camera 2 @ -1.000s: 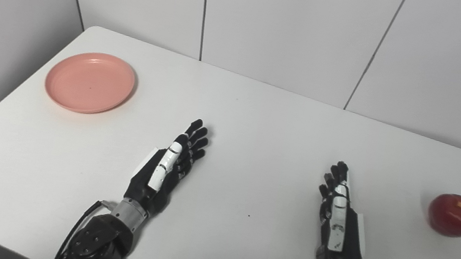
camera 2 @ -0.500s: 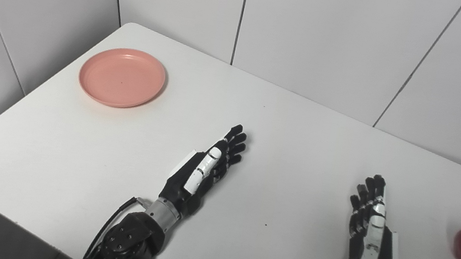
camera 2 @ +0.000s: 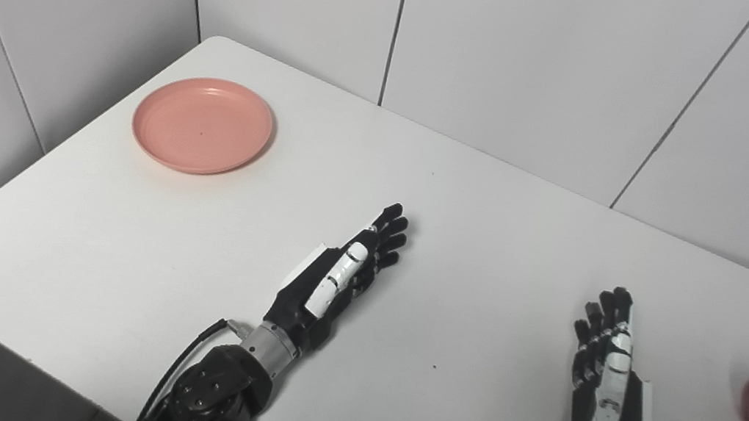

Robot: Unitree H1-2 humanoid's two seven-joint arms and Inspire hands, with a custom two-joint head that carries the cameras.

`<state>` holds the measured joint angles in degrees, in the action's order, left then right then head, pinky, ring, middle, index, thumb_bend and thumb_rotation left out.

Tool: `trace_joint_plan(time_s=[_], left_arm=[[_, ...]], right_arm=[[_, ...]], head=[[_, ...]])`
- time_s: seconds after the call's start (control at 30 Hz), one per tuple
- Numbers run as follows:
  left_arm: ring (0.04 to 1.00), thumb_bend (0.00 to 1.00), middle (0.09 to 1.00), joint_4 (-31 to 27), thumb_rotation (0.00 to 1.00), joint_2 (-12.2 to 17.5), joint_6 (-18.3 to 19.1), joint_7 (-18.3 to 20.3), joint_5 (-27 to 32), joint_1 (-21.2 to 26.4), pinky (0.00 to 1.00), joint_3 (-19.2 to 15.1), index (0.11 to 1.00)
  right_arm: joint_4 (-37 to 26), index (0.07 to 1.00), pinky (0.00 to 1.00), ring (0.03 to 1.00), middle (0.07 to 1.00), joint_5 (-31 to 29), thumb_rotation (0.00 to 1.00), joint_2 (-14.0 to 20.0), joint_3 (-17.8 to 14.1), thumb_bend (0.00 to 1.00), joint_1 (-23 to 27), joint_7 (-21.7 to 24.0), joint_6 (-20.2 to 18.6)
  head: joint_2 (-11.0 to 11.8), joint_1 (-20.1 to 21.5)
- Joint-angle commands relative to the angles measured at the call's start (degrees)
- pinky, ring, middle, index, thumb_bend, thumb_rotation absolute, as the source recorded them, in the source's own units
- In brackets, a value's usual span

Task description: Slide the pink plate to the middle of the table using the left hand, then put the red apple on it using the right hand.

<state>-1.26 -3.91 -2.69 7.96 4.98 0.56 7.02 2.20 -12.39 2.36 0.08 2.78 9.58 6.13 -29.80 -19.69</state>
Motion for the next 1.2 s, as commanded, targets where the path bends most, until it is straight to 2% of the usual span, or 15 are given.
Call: trace_joint_plan(time_s=[0.0,0.23,0.43,0.73,0.87,1.17], left_arm=[[0.997,0.43,1.000,0.3,1.00,1.5,0.7,0.3,-0.1,-1.4,1.00,-0.5,1.000],[0.997,0.45,1.000,-4.9,1.00,2.8,3.3,0.2,0.9,-0.1,1.00,-1.4,0.999],[0.998,0.46,1.000,-10.8,1.00,3.5,8.3,-0.5,2.4,2.4,1.00,-3.4,0.998],[0.976,0.48,0.988,-17.0,1.00,5.0,13.1,-2.3,1.0,6.4,1.00,-5.6,0.989],[0.970,0.45,0.981,-18.9,1.00,5.6,14.3,-3.2,1.1,7.9,1.00,-6.5,0.985],[0.968,0.46,0.978,-20.8,1.00,7.4,16.5,-4.0,1.8,11.9,0.99,-9.9,0.978]], right_arm=[[5.9,1.000,1.00,0.996,0.999,0.0,1.00,0.4,-0.9,0.24,-4.4,0.3,2.1],[5.7,1.000,1.00,1.000,1.000,-0.3,1.00,0.5,-0.9,0.25,-4.4,0.5,1.1],[5.3,1.000,1.00,1.000,1.000,-0.4,1.00,0.4,-0.8,0.25,-4.5,0.5,0.8],[5.3,1.000,1.00,1.000,1.000,0.2,1.00,0.3,-0.9,0.24,-4.5,-0.2,0.8],[5.3,1.000,1.00,1.000,1.000,0.0,1.00,0.5,-0.9,0.24,-4.5,0.0,0.8],[5.2,1.000,1.00,1.000,1.000,-0.8,1.00,1.0,-1.0,0.24,-4.6,0.6,0.0]], head=[[0.1,-0.3],[0.4,-1.3],[0.6,-1.7],[1.0,-2.4],[1.1,-2.9],[1.2,-3.4]])
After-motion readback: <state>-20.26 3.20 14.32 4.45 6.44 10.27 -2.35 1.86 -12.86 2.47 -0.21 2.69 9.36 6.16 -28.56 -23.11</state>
